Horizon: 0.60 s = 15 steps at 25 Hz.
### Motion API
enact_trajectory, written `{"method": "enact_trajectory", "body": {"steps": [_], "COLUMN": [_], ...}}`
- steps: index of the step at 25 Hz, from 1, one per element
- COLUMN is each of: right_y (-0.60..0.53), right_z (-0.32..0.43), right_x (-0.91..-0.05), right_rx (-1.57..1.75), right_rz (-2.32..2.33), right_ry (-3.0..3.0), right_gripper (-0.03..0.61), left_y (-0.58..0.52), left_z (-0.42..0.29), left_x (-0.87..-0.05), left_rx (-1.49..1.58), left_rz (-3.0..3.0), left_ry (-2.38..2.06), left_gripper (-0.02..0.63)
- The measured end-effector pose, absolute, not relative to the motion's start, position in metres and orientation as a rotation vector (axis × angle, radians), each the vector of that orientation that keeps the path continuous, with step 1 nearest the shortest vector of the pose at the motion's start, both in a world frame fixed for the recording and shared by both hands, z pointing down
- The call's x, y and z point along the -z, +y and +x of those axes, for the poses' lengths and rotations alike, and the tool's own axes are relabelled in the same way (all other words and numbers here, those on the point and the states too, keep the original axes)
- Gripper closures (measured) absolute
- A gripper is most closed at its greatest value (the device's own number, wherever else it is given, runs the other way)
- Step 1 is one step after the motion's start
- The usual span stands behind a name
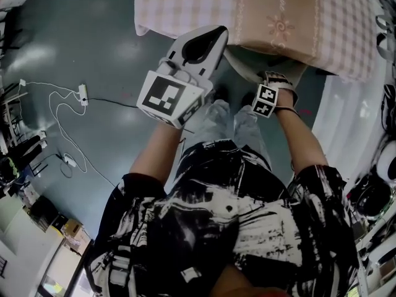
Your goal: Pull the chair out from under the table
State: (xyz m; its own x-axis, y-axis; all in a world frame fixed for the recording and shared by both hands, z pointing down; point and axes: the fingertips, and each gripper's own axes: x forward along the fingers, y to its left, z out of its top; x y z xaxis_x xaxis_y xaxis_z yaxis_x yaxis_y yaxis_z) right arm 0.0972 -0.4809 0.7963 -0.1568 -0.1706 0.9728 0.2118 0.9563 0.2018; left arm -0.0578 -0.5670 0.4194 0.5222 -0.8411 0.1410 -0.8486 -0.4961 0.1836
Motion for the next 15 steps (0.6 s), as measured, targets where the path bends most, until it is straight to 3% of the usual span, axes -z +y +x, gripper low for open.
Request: {"method": "enact_trajectory", "body": {"steps": [15], "right_y": [-0.381], "right_z": [0.117], "right_x": [-0.811], "right_rx": [0.321], "right_rz": [-0.034], "right_ry": [-1.698], "right_gripper": [0.443], "left_y": [-0.467], "left_z": [-0.079], "left_x": [-0.402], "left_rx": [-0.051], "left_rz": [2.499], "left_ry": [-1.644], "left_gripper": [0.614]}}
